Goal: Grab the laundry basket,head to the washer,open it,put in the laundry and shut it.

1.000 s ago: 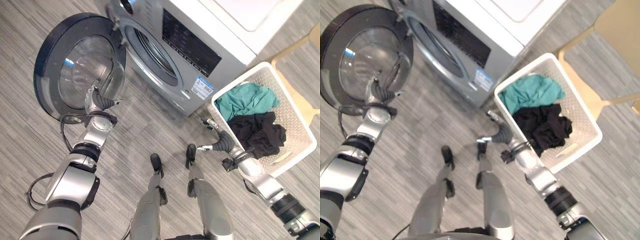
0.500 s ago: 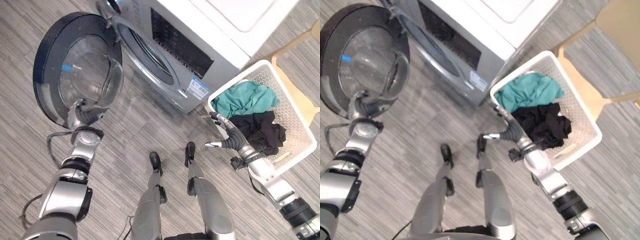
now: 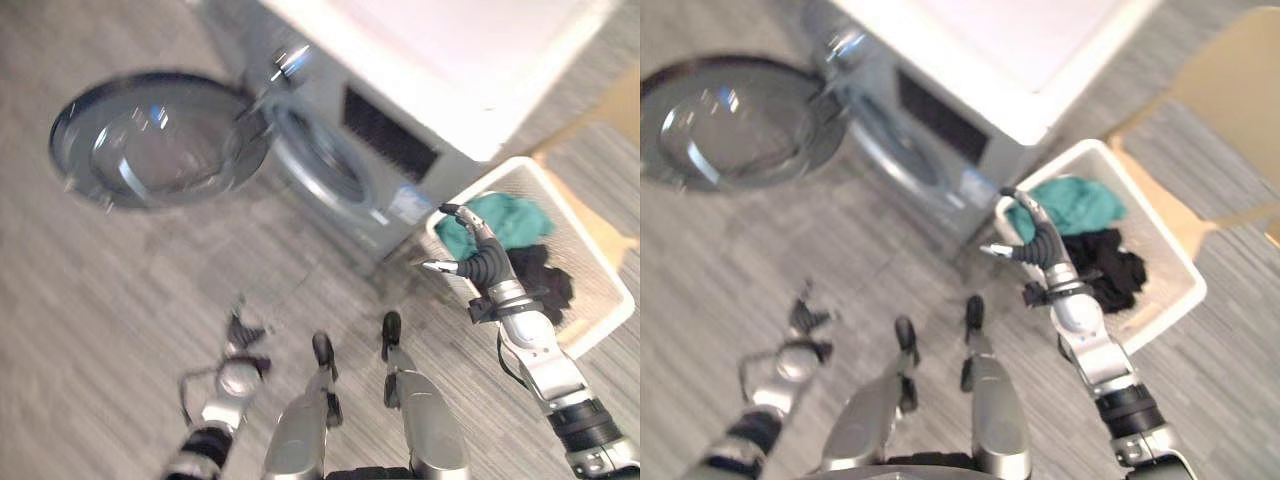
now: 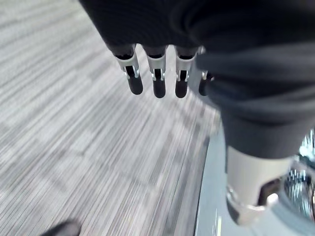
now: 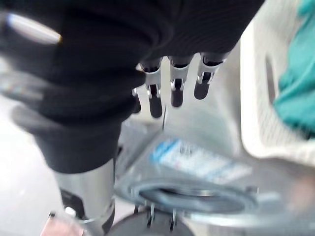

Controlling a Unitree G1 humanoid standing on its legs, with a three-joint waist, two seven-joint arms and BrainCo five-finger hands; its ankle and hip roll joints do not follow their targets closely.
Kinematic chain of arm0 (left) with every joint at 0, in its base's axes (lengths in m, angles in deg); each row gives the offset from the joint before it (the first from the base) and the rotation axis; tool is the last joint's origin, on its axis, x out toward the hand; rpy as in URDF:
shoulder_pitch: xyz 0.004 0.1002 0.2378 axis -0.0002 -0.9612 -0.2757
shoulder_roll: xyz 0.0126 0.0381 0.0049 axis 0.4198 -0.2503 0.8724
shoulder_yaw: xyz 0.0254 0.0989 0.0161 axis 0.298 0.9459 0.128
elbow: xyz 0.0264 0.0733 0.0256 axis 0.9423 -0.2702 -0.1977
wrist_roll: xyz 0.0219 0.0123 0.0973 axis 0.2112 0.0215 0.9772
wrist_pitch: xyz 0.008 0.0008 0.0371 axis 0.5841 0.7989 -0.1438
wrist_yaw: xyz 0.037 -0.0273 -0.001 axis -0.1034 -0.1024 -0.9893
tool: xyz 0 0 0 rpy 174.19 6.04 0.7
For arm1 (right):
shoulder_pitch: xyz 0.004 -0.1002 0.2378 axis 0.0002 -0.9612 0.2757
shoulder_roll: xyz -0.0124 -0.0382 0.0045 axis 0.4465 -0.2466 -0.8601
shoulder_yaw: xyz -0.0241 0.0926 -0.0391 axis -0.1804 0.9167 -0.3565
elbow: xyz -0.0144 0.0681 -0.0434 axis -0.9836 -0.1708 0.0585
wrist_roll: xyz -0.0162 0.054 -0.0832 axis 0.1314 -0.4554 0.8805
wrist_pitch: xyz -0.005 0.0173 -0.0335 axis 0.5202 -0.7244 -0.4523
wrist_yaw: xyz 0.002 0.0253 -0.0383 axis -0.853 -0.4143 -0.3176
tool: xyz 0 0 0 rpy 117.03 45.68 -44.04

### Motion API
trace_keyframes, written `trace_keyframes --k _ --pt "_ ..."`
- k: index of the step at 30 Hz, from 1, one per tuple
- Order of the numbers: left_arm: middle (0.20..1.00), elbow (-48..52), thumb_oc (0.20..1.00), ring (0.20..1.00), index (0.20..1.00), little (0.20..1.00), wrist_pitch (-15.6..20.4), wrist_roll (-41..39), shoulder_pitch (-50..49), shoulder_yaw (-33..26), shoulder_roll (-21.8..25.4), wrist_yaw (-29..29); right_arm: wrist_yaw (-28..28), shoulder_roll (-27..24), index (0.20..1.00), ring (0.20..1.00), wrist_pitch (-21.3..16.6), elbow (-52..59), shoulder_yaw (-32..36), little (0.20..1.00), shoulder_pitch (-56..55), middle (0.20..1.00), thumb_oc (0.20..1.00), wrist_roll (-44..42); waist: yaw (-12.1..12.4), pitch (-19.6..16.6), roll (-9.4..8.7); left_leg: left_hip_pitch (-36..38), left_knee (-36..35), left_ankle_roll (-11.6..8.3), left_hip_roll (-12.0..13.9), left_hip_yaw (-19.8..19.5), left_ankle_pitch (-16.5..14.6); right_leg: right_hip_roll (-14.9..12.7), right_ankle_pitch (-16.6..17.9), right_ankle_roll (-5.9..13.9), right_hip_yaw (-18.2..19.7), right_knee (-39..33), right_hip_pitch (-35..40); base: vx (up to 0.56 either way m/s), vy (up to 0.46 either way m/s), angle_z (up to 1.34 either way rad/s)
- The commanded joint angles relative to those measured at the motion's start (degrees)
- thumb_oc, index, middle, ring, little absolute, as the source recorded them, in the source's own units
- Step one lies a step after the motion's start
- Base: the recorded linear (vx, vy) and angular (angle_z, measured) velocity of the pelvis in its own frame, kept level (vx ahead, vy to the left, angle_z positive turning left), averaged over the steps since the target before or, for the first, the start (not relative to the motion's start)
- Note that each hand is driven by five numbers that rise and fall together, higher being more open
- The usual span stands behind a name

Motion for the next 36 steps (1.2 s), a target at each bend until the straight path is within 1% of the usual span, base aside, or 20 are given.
trace_keyframes --k 1,3,4,7,8,9,10,11,12,13,15,16,18,19,20,21,22,27,29,36 --pt "1.000 -2.19 1.000 1.000 1.000 1.000 1.97 -3.39 3.06 -2.25 5.81 -1.15 -1.50 -1.90 1.000 1.000 0.36 0.04 -1.33 1.000 -0.92 1.000 1.000 3.91 2.68 -4.68 0.97 1.16 7.42 -1.02 2.37 -0.13 -9.87 -2.90 -7.58 6.01 -9.34 7.99 -0.75 0.13 -0.030 -1.05" --pt "1.000 -3.00 1.000 1.000 1.000 1.000 1.39 -3.52 0.45 -2.35 4.64 -2.27 -1.89 -1.48 1.000 1.000 1.18 -0.28 -0.57 1.000 -2.31 1.000 1.000 5.42 2.68 -6.50 1.29 3.16 6.67 -1.33 3.41 2.27 -9.70 -5.00 -8.11 5.74 -17.13 10.76 -0.97 0.16 -0.093 -1.15" --pt "1.000 -4.09 1.000 1.000 1.000 1.000 1.08 -3.51 -0.12 -2.10 3.84 -2.93 -1.96 -1.14 1.000 1.000 1.21 -0.54 -0.12 1.000 -3.39 1.000 1.000 5.75 2.15 -7.49 1.38 3.90 6.75 -1.45 3.69 2.77 -9.73 -4.77 -8.96 5.42 -17.65 10.67 -0.68 0.20 -0.153 -0.88" --pt "1.000 -6.76 1.000 1.000 1.000 1.000 0.91 -2.09 -3.16 -2.28 2.04 -4.60 -2.18 -1.40 1.000 1.000 1.24 -0.67 2.03 1.000 -7.54 1.000 1.000 7.19 0.93 -10.62 1.30 5.30 9.42 -2.36 4.52 3.69 -10.60 -2.25 -10.70 4.22 -14.72 6.38 3.03 0.22 -0.178 -0.48" --pt "1.000 -7.49 1.000 1.000 1.000 1.000 0.77 -1.90 -3.92 -1.84 1.63 -5.10 -2.22 -1.79 1.000 1.000 1.25 -0.74 2.19 1.000 -8.43 1.000 1.000 7.68 0.61 -10.95 1.32 5.35 11.86 -2.61 5.33 4.32 -11.10 -1.71 -11.19 3.48 -14.25 5.19 4.59 0.25 -0.274 -0.39" --pt "1.000 -9.58 1.000 1.000 1.000 1.000 0.41 -1.44 -4.68 -1.65 0.72 -6.01 -1.68 -2.57 1.000 1.000 1.46 -1.21 1.95 1.000 -9.09 1.000 1.000 7.62 0.38 -11.51 1.25 4.89 18.28 -3.88 7.53 4.74 -10.35 -0.33 -11.56 2.29 -12.90 3.40 6.89 0.17 -0.225 -0.54" --pt "1.000 -9.68 1.000 1.000 1.000 1.000 0.48 -1.43 -4.64 -1.68 0.66 -6.02 -1.69 -2.62 1.000 1.000 1.45 -1.23 1.91 1.000 -9.07 1.000 1.000 7.61 0.45 -11.45 1.34 4.81 18.69 -4.06 7.79 4.76 -10.49 -0.12 -11.52 2.17 -12.86 3.23 7.01 0.16 -0.204 -0.61" --pt "1.000 -10.50 1.000 1.000 1.000 1.000 0.49 -1.17 -5.04 -1.55 0.42 -6.25 -1.32 -3.14 1.000 1.000 1.70 -1.71 1.35 1.000 -8.81 1.000 1.000 8.05 0.50 -11.44 1.35 4.29 21.85 -4.51 8.79 4.36 -9.59 0.66 -11.70 1.48 -12.00 2.50 7.89 0.11 -0.105 -0.61" --pt "1.000 -11.09 1.000 1.000 1.000 1.000 0.75 -0.95 -5.30 -0.56 0.01 -6.28 -0.62 -4.31 1.000 1.000 1.96 -3.25 -0.45 1.000 -7.20 1.000 1.000 7.90 1.29 -11.27 1.28 2.28 26.83 -5.52 9.47 1.17 -6.69 2.01 -11.95 0.55 -10.33 0.86 9.45 0.11 -0.102 -0.60" --pt "1.000 -11.13 1.000 1.000 1.000 1.000 0.78 -0.95 -5.26 -0.58 -0.02 -6.27 -0.66 -4.33 1.000 1.000 1.91 -3.37 -0.51 1.000 -7.09 1.000 1.000 7.88 1.25 -11.25 1.33 2.15 27.04 -5.63 9.59 1.09 -6.72 2.11 -11.93 0.48 -10.36 0.76 9.49 0.09 -0.079 -0.82" --pt "1.000 -11.78 1.000 1.000 1.000 1.000 1.02 -1.03 -5.38 0.74 -0.25 -7.03 -0.04 -5.59 1.000 1.000 2.19 -5.71 -2.80 1.000 -4.81 1.000 1.000 7.78 2.51 -10.93 0.89 -2.11 28.23 -5.00 7.97 -4.21 -7.71 2.34 -12.08 0.37 -8.58 -0.58 10.52 0.01 -0.024 -0.81" --pt "1.000 -12.27 1.000 1.000 1.000 1.000 1.08 -1.16 -5.27 1.25 -0.44 -7.18 0.10 -6.07 1.000 1.000 2.19 -6.59 -3.92 1.000 -3.62 1.000 1.000 7.77 3.10 -10.50 0.11 -4.46 26.86 -4.11 6.56 -6.02 -7.10 1.60 -11.14 0.14 -8.13 -0.76 10.18 -0.02 0.005 -0.47" --pt "1.000 -13.24 1.000 1.000 1.000 1.000 1.19 -1.50 -5.01 1.93 -0.46 -7.26 0.00 -7.12 1.000 1.000 2.34 -9.31 -6.32 1.000 -0.52 1.000 1.000 8.32 4.10 -10.04 -0.21 -7.18 23.76 -4.11 5.25 -9.82 -7.80 1.48 -11.20 0.66 -6.61 -1.25 10.45 0.02 0.025 -0.36" --pt "1.000 -14.13 1.000 1.000 1.000 1.000 1.28 -1.49 -4.60 2.22 -0.40 -7.24 -0.01 -7.70 1.000 1.000 2.47 -10.63 -7.91 1.000 1.44 1.000 1.000 8.83 4.83 -9.70 -0.04 -8.20 21.74 -4.43 4.53 -11.61 -6.95 1.82 -11.11 0.78 -5.69 -1.38 10.44 0.04 0.027 -0.49" --pt "1.000 -14.16 1.000 1.000 1.000 1.000 1.30 -1.48 -4.56 2.17 -0.42 -7.24 -0.04 -7.68 1.000 1.000 2.43 -10.72 -7.99 1.000 1.56 1.000 1.000 8.83 4.78 -9.65 -0.06 -8.13 21.65 -4.42 4.50 -11.60 -6.90 1.79 -11.12 0.79 -5.69 -1.38 10.47 0.03 0.068 -0.47" --pt "1.000 -14.85 1.000 1.000 1.000 1.000 1.52 -1.96 -4.06 2.42 -0.38 -7.17 -0.36 -8.81 1.000 1.000 2.65 -13.63 -10.28 1.000 4.73 1.000 1.000 9.67 5.90 -9.18 0.40 -9.78 18.24 -5.24 3.57 -14.50 -4.31 2.32 -11.01 0.97 -4.51 -1.50 10.34 0.04 0.091 -0.37" --pt "1.000 -15.36 1.000 1.000 1.000 1.000 1.52 -1.80 -4.20 2.32 -0.26 -7.37 -0.22 -9.45 1.000 1.000 2.78 -14.64 -11.49 1.000 6.11 1.000 1.000 10.68 6.24 -9.17 0.91 -8.76 15.72 -5.37 3.54 -15.23 -4.01 2.79 -11.10 1.22 -3.72 -1.56 10.29 0.04 0.128 -0.33" --pt "1.000 -16.79 1.000 1.000 1.000 1.000 1.84 -1.44 -3.91 2.47 0.09 -6.80 -1.45 -10.10 1.000 1.000 3.55 -19.31 -15.44 1.000 12.45 1.000 1.000 14.72 6.46 -8.52 2.61 -7.07 12.25 -4.65 2.79 -15.01 -3.95 2.14 -10.35 1.93 -2.31 -0.46 7.79 -0.02 0.188 -0.33" --pt "1.000 -16.40 1.000 1.000 1.000 1.000 2.44 -2.48 -2.54 3.05 0.99 -6.03 -2.94 -9.22 1.000 1.000 4.30 -23.42 -18.83 1.000 18.37 1.000 1.000 16.66 7.51 -6.39 3.06 -8.40 12.11 -3.82 2.24 -14.03 -3.74 1.13 -9.80 2.03 -1.12 2.31 3.92 -0.09 0.213 -0.15" --pt "1.000 -14.57 1.000 1.000 1.000 1.000 3.68 -3.83 -0.56 5.00 2.90 -4.45 -5.99 -9.02 1.000 1.000 6.81 -35.03 -26.30 1.000 30.48 1.000 1.000 22.49 9.51 -2.91 3.80 -12.49 11.97 -2.73 0.71 -13.88 -2.59 -0.28 -9.36 2.35 -1.03 5.57 -1.65 -0.03 0.093 -0.08"
